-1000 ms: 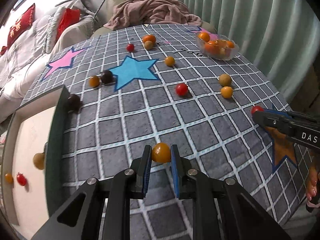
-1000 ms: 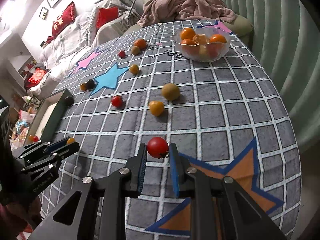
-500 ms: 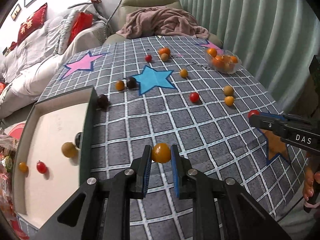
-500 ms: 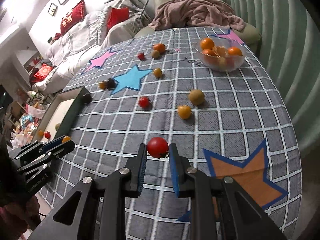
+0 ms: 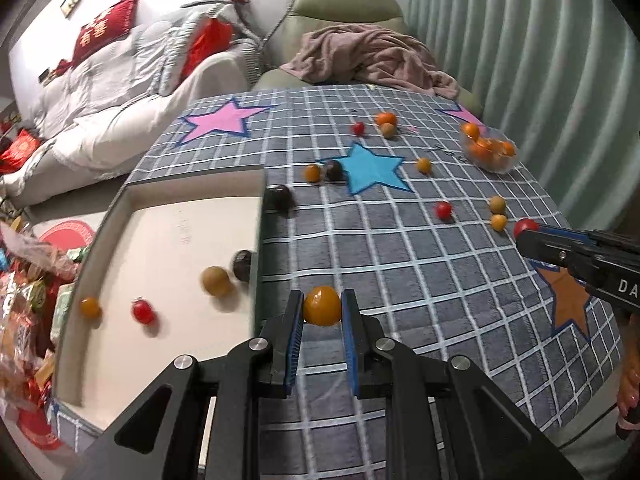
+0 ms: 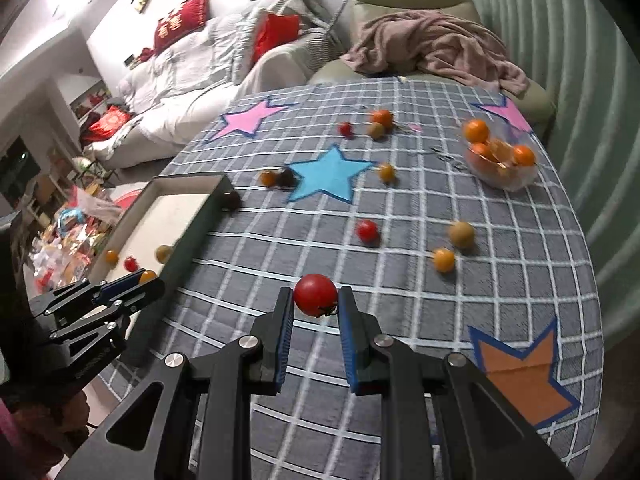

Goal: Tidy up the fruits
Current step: 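Carry the yellow and red tomatoes over the white tray, then open the left tool to drop the yellow tomato while the right tool drops the red tomato, then move both open tools back over the tablecloth toward the remaining tomatoes, then grasp a red tomato with the left tool while the right tool grasps a yellow tomato, then carry the red and yellow tomatoes over the white tray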

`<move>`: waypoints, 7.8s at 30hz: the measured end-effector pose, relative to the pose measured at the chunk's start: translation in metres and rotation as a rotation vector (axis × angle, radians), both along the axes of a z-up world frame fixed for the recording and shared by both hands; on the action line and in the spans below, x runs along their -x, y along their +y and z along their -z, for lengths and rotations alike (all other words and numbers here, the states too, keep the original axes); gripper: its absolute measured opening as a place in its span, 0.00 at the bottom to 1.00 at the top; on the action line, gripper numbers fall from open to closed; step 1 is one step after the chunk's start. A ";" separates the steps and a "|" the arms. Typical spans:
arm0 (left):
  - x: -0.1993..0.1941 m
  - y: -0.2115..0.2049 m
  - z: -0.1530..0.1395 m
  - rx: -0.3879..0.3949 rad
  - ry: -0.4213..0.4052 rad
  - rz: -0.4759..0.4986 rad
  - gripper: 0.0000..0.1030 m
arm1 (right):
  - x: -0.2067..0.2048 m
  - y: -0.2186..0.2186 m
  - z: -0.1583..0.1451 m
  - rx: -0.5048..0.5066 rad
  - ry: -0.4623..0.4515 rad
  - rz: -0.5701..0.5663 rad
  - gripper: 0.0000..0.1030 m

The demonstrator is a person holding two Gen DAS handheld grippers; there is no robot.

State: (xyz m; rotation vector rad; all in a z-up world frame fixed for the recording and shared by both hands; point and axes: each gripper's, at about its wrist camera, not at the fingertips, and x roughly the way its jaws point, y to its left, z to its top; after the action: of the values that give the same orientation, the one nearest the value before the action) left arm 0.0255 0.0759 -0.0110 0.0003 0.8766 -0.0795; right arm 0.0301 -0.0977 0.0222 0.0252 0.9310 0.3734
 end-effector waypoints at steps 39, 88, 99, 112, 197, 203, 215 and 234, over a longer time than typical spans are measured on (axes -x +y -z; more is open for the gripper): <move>-0.068 0.143 0.028 -0.092 0.057 -0.287 0.20 | -0.083 0.207 0.027 0.032 0.111 -0.253 0.24; -0.061 0.131 0.033 -0.106 0.053 -0.277 0.98 | -0.095 0.198 0.034 -0.013 0.163 -0.199 1.00; -0.029 0.103 0.007 -0.106 0.016 -0.230 0.98 | -0.064 0.136 0.021 -0.058 0.167 -0.126 1.00; -0.008 0.022 -0.008 -0.132 0.010 -0.053 0.99 | -0.018 0.013 0.059 -0.042 0.265 0.095 1.00; -0.126 -0.163 0.064 -0.121 0.069 0.219 0.19 | -0.070 -0.103 0.080 0.052 0.059 0.201 0.22; -0.109 -0.144 0.064 -0.078 0.073 0.186 0.19 | -0.063 -0.104 0.080 0.049 0.057 0.202 0.22; -0.060 -0.117 0.064 -0.062 0.092 0.159 0.19 | -0.029 -0.094 0.080 0.021 0.086 0.175 0.23; -0.010 -0.071 0.032 -0.025 0.085 0.088 0.19 | 0.006 -0.049 0.042 0.004 0.060 0.112 0.23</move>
State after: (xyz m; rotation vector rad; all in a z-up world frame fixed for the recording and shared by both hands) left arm 0.0352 0.0053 -0.0426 0.0586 0.9622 -0.1516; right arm 0.0245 -0.1472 -0.0199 0.0853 0.9854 0.2683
